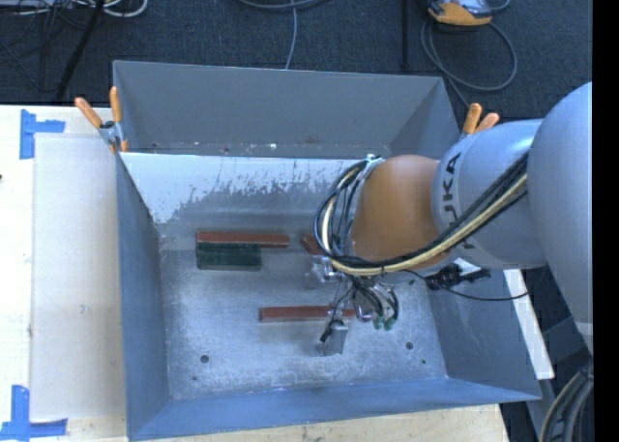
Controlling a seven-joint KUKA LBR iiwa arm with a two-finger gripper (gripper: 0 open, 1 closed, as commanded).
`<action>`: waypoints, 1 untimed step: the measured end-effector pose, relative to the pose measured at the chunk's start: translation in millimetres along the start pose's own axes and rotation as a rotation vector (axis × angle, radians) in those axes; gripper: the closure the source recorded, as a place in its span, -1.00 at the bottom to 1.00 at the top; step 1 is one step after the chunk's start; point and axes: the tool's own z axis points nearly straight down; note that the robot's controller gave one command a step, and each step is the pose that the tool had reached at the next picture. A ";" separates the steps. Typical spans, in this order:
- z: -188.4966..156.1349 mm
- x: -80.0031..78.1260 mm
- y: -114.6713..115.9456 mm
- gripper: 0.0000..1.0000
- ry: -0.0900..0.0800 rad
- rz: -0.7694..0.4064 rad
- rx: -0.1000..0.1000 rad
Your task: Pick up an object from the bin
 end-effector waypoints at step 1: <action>17.2 -2.5 1.5 1.00 0.004 0.016 0.000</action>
Offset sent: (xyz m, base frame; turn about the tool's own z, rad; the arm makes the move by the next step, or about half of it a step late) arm 0.0000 0.0000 0.0000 0.0000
